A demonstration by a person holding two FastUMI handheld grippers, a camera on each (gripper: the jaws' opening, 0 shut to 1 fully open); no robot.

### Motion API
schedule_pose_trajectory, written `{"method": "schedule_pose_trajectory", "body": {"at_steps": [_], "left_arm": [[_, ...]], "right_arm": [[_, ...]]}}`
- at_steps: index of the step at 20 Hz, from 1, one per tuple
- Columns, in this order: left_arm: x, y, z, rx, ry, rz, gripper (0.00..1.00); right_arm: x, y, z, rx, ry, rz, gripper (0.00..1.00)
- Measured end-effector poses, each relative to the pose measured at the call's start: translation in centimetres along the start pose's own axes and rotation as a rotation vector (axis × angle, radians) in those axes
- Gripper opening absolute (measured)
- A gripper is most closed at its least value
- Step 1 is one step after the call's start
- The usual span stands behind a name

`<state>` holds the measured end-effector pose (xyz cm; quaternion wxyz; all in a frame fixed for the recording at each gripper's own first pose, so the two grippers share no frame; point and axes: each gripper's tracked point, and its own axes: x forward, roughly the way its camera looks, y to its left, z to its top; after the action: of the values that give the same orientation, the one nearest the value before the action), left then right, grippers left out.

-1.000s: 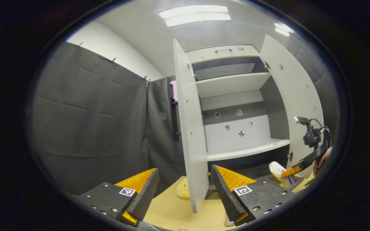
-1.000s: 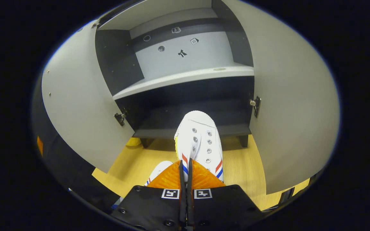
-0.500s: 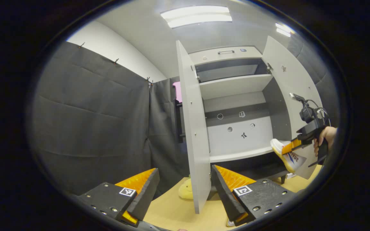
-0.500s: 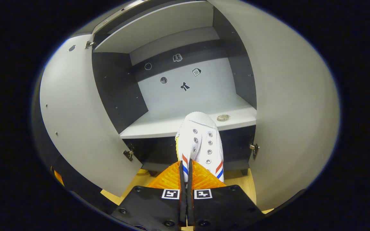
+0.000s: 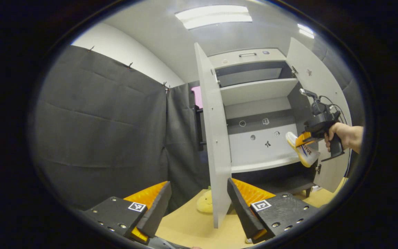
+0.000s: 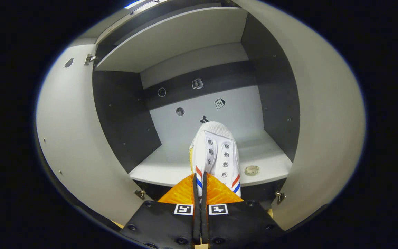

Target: Grab one shoe with the right hand and put it into the shoe cabinet, grab the other shoe with the left hand and put it into the shoe cabinet; then close the right door with the right hand and the left door with the left hand.

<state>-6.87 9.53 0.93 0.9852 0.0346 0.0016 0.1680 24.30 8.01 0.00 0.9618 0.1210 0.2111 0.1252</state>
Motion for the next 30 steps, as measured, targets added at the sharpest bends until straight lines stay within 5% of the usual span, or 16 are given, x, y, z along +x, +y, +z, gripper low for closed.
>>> {"method": "schedule_pose_trajectory", "body": {"at_steps": [10, 24, 28, 30], "left_arm": [[-0.1, 0.6, 0.0, 0.012, 0.014, 0.081, 0.94], [-1.0, 2.3, -0.4, 0.039, 0.037, 0.124, 0.94], [-0.3, 1.5, -0.7, 0.032, 0.047, 0.091, 0.94], [0.2, 0.8, -0.6, 0.03, 0.044, 0.062, 0.94]], "right_arm": [[8.2, -0.9, 4.9, -0.054, -0.035, -0.074, 0.02], [14.6, -3.4, 2.7, -0.1, 0.069, -0.203, 0.06], [12.6, -1.7, 4.9, -0.142, -0.018, -0.177, 0.38], [10.9, -0.5, 5.2, -0.148, -0.04, -0.142, 0.72]]}}
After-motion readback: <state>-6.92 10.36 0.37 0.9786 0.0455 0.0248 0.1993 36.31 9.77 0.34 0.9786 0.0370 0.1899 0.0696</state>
